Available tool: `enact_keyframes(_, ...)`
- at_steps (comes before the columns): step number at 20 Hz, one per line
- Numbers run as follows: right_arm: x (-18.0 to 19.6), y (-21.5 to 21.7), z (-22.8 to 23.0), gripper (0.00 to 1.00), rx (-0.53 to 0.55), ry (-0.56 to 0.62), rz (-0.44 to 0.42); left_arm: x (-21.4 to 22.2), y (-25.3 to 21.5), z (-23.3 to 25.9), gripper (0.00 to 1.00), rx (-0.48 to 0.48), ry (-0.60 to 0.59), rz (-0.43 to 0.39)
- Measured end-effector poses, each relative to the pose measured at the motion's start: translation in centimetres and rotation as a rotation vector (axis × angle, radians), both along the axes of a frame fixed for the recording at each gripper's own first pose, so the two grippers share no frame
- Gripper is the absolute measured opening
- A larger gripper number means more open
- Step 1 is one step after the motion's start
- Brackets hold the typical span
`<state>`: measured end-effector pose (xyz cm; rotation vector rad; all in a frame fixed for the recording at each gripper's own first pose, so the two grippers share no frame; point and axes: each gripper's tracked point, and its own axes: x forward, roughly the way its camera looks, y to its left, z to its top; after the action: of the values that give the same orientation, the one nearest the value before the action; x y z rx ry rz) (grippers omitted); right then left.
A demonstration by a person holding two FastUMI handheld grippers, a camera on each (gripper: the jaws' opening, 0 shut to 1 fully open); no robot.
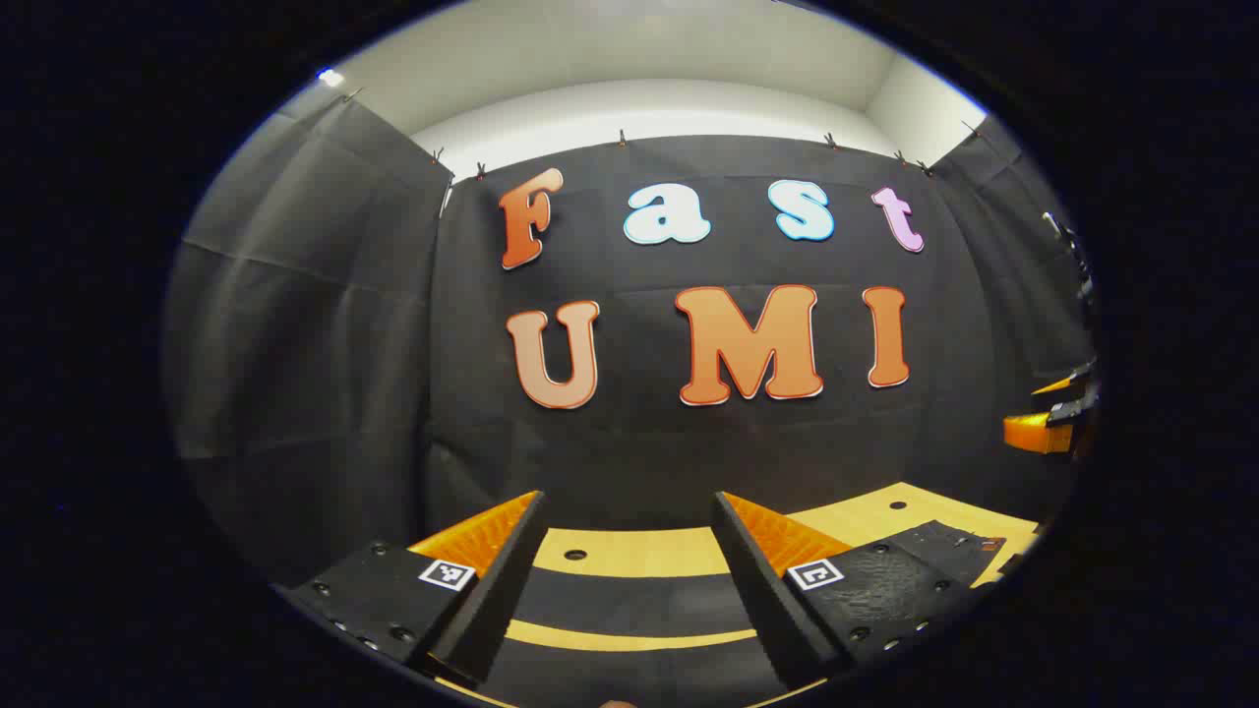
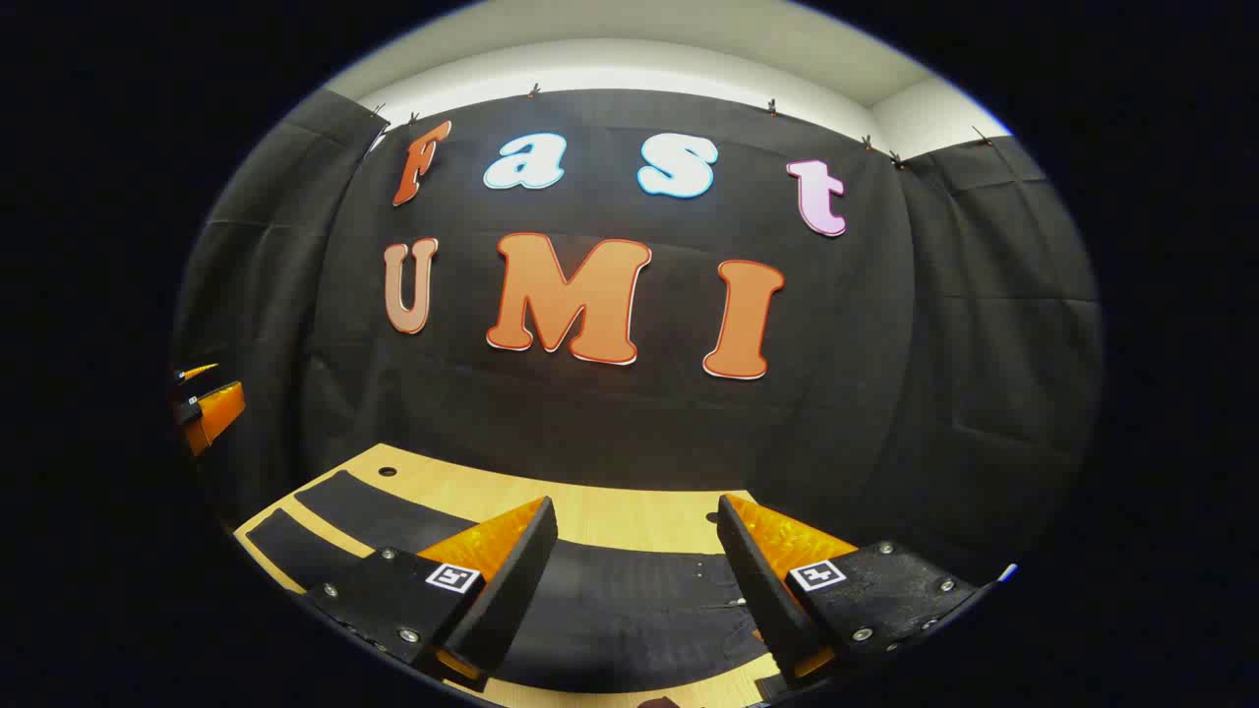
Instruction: Grasp the waist and the cuffs of the jeans and fold them to make the two legs overlap; first hold the waist and fold one-third of the jeans toward the cuffs, then hold the cuffs and fold the remaining one-third in the same direction to finish folding.
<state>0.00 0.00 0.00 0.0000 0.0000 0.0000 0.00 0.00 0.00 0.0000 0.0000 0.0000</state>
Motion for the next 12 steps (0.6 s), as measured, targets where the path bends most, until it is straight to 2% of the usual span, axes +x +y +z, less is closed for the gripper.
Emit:
enact_keyframes(2, 0.7, -0.5, -0.5, 0.99, 0.0, 0.028, -0.003, 0.3, -0.4, 0.1, 0.98, -0.049, 0.008, -0.026)
enact_keyframes(7, 2.6, -1.5, 0.5, 0.98, 0.041, -0.009, 0.016, 1.4, -1.3, 2.0, 0.98, 0.003, -0.031, 0.015)
enact_keyframes(12, 4.3, -3.3, 1.2, 0.98, 0.075, -0.04, 0.021, 4.2, -5.7, 1.9, 0.97, -0.017, -0.008, 0.006)
